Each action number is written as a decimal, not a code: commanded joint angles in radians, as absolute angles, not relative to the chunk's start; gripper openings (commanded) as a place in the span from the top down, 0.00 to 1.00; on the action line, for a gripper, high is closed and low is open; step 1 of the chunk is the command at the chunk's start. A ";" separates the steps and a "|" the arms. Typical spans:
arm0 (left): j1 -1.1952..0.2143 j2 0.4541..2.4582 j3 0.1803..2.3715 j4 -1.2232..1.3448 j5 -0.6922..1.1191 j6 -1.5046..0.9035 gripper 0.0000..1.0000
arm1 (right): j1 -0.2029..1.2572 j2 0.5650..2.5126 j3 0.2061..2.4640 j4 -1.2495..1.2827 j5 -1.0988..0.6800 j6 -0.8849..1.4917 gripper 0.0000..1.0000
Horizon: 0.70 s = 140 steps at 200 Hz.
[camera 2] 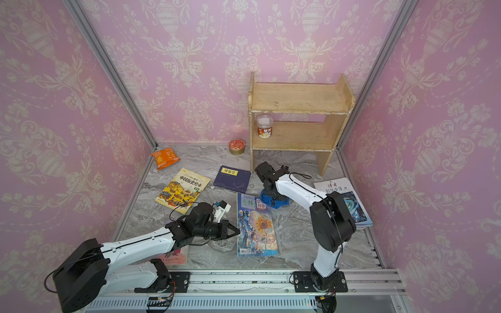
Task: Wipe the cover of the book
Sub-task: Pick up the book from the center of the board, then place the book on the book.
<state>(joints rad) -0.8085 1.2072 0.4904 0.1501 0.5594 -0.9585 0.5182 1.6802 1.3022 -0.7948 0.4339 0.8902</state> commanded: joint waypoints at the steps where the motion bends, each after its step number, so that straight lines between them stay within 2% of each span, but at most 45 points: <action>1: -0.869 1.276 0.572 0.297 0.563 -0.923 1.00 | 0.505 1.478 1.361 -0.912 0.523 0.746 1.00; 38: -0.968 1.526 0.754 0.514 0.555 -0.940 1.00 | 0.480 1.295 1.500 -1.001 0.452 0.693 1.00; 70: -1.008 1.772 1.019 0.683 0.626 -1.021 1.00 | 0.479 1.255 1.604 -1.049 0.364 0.693 1.00; 91: -1.018 1.919 1.186 0.824 0.684 -1.143 1.00 | 0.479 1.233 1.628 -1.065 0.369 0.696 1.00; 140: -1.019 2.089 1.419 0.980 0.740 -1.349 1.00 | 0.455 1.162 1.623 -1.075 0.385 0.682 1.00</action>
<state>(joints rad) -1.0164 2.0575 1.3220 0.7773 0.6773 -1.2293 0.4721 1.2152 1.6119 -1.0531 0.3790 0.7074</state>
